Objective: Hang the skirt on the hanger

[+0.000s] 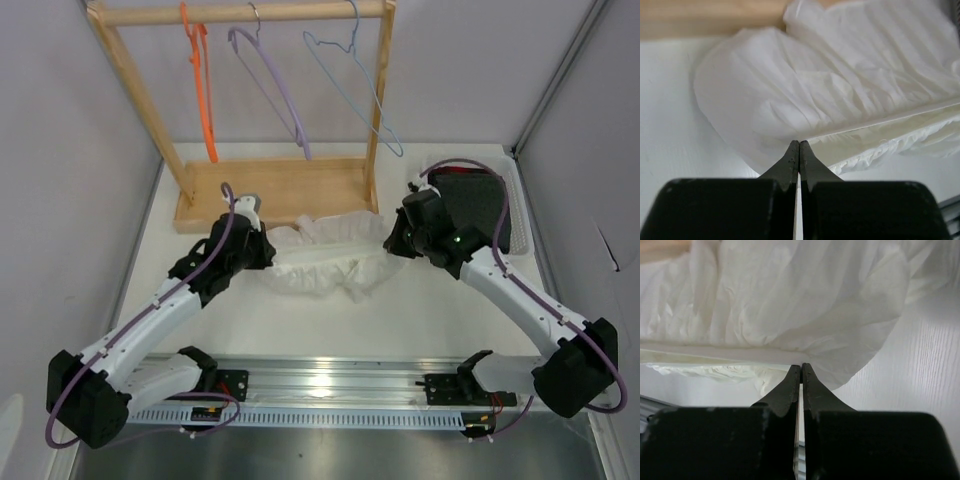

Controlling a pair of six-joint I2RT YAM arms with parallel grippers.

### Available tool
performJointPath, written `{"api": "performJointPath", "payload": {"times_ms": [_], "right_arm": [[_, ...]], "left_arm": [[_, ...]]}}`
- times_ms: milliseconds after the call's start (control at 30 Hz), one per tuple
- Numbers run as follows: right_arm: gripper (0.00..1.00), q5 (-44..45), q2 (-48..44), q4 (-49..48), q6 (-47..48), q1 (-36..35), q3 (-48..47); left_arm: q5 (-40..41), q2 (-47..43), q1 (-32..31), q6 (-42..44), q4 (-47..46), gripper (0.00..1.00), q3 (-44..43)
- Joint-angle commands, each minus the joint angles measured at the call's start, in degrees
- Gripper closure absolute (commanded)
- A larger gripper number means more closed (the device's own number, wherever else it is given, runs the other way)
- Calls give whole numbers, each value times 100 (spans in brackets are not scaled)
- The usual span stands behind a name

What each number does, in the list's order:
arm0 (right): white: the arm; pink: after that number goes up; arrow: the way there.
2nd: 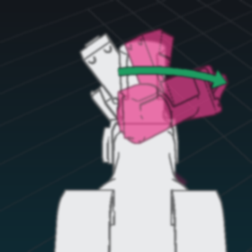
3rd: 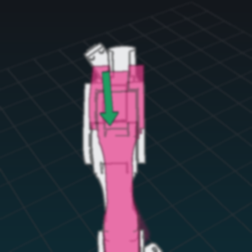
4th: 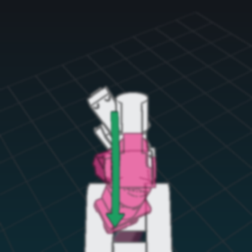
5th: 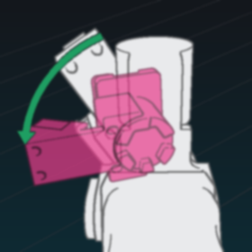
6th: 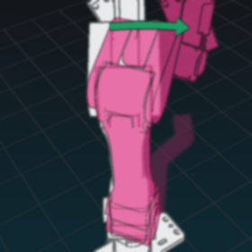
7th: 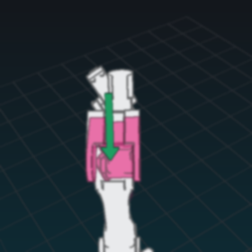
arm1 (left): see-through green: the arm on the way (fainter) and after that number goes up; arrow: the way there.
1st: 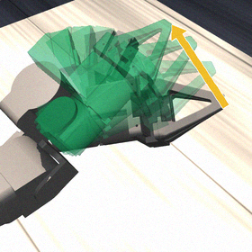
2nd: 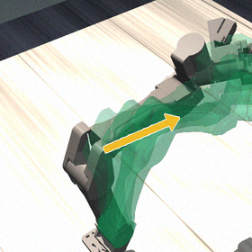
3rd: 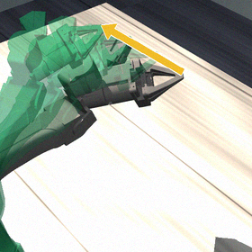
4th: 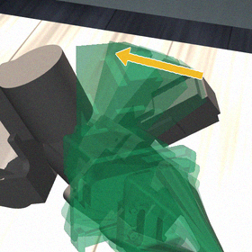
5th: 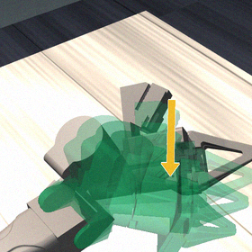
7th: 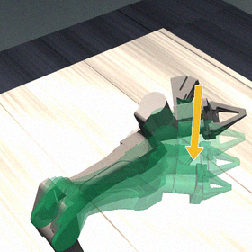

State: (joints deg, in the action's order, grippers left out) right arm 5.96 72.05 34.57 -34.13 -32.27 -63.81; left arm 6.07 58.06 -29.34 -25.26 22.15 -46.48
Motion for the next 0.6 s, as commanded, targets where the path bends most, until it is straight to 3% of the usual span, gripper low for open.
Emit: {"api": "performJointPath", "payload": {"times_ms": [0,300,433,467,567], "right_arm": [[100,389,-393,-406,-445,-121,728],[100,704,-262,-723,-761,-963,1740],[100,1012,-227,-715,-937,-1308,1837],[100,1030,-209,-714,-938,-1343,1846],[100,1083,-130,-706,-911,-1370,1811]], "left_arm": [[-307,-128,95,-471,-114,100,716],[-676,355,-10,-700,-659,98,1334],[-738,118,-133,-621,-555,75,1168],[-756,74,-133,-595,-502,65,1115],[-756,-154,-133,-454,-256,52,842]]}}
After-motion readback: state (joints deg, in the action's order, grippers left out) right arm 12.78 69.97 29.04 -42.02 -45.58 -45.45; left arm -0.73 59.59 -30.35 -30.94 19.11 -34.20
